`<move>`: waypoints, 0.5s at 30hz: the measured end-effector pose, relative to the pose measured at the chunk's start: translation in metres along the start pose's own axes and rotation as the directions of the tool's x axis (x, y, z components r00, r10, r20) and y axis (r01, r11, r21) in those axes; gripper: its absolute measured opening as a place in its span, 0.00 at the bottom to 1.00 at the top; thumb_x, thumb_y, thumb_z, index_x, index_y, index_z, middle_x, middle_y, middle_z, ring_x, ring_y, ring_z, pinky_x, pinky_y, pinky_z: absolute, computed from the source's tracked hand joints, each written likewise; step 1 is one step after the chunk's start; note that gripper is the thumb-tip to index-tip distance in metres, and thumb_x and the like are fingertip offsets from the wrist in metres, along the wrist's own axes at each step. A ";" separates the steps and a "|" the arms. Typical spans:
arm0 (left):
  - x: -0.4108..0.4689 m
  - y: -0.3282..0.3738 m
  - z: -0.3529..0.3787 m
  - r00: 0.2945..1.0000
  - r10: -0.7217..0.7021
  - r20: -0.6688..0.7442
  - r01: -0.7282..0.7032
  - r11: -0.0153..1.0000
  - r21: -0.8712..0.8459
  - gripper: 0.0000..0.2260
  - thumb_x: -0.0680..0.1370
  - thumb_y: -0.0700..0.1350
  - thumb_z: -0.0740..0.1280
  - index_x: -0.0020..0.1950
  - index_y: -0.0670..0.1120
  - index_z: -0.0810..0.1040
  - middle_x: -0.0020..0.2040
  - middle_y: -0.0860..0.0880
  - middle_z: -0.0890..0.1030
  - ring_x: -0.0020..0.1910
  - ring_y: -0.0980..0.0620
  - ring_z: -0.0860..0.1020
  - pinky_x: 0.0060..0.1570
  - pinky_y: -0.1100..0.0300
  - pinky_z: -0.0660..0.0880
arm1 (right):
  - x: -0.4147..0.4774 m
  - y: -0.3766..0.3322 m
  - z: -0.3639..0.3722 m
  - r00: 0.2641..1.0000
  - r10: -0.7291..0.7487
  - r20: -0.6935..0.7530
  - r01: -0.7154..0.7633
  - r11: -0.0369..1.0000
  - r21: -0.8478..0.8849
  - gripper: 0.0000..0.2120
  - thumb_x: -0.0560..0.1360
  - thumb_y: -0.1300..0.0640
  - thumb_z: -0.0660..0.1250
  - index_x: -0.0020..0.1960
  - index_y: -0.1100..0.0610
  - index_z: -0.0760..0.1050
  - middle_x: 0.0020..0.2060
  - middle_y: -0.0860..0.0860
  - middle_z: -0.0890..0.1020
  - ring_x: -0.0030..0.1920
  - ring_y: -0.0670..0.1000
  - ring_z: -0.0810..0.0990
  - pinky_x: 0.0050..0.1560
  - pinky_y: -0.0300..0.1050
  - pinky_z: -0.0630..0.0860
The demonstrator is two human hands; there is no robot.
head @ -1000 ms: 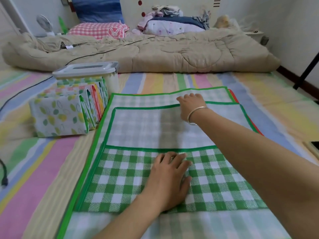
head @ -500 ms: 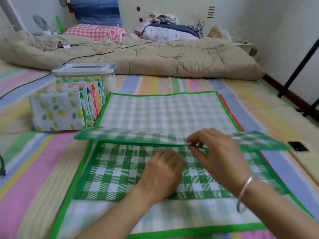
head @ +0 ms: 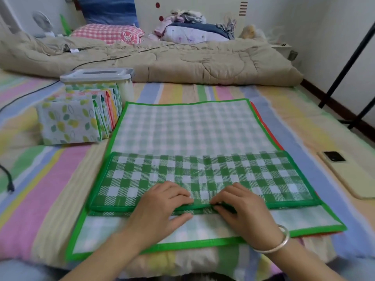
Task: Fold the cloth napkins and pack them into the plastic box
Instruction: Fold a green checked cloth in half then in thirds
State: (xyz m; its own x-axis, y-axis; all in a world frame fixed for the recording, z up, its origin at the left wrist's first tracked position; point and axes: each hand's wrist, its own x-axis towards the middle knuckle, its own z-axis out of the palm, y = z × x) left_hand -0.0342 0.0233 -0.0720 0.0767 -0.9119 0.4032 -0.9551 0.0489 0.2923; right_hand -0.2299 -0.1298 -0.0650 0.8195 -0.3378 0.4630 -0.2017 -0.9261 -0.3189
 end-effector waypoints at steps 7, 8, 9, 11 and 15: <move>-0.003 0.002 0.004 1.000 0.014 -0.009 -0.014 0.998 -0.064 0.12 0.76 0.58 0.68 0.52 0.53 0.85 0.51 0.60 0.83 0.51 0.61 0.79 0.48 0.61 0.79 | -0.013 -0.001 -0.001 0.997 -0.076 -0.013 0.075 0.997 -0.030 0.06 0.74 0.50 0.69 0.43 0.51 0.82 0.43 0.42 0.81 0.44 0.46 0.78 0.39 0.39 0.76; -0.002 0.003 0.004 1.000 0.019 -0.011 -0.020 0.998 -0.061 0.12 0.76 0.57 0.68 0.51 0.53 0.85 0.51 0.60 0.83 0.50 0.61 0.79 0.48 0.61 0.79 | -0.014 -0.002 0.000 0.995 -0.093 -0.027 0.092 0.995 -0.043 0.06 0.74 0.51 0.69 0.42 0.51 0.82 0.42 0.43 0.81 0.43 0.47 0.78 0.38 0.40 0.76; -0.002 0.003 0.004 1.000 0.019 -0.012 -0.020 0.998 -0.054 0.12 0.75 0.58 0.68 0.50 0.54 0.85 0.50 0.60 0.83 0.50 0.61 0.79 0.47 0.61 0.79 | -0.014 -0.003 0.000 0.993 -0.109 -0.036 0.107 0.993 -0.057 0.06 0.75 0.52 0.69 0.42 0.52 0.81 0.42 0.43 0.81 0.42 0.47 0.78 0.37 0.41 0.76; 0.003 0.006 0.003 0.999 -0.010 -0.032 0.008 0.999 -0.043 0.12 0.75 0.61 0.67 0.46 0.55 0.85 0.48 0.61 0.82 0.48 0.61 0.79 0.45 0.61 0.78 | -0.015 -0.003 0.001 0.992 -0.123 -0.043 0.119 0.990 -0.071 0.06 0.75 0.52 0.69 0.42 0.52 0.81 0.42 0.44 0.80 0.41 0.48 0.78 0.36 0.41 0.76; 0.034 0.014 0.004 0.987 -0.159 -0.021 0.158 0.987 -0.021 0.22 0.78 0.63 0.56 0.61 0.54 0.81 0.63 0.56 0.79 0.63 0.56 0.74 0.62 0.51 0.74 | -0.014 -0.004 0.000 0.994 -0.106 -0.026 0.104 0.993 -0.053 0.05 0.75 0.53 0.69 0.42 0.52 0.81 0.42 0.44 0.81 0.42 0.48 0.78 0.38 0.40 0.76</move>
State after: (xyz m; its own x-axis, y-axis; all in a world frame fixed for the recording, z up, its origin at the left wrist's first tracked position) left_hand -0.0458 -0.0085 -0.0578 0.2332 -0.8994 0.3698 -0.9247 -0.0874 0.3705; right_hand -0.2405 -0.1217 -0.0700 0.8221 -0.2424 0.5152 -0.1434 -0.9638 -0.2247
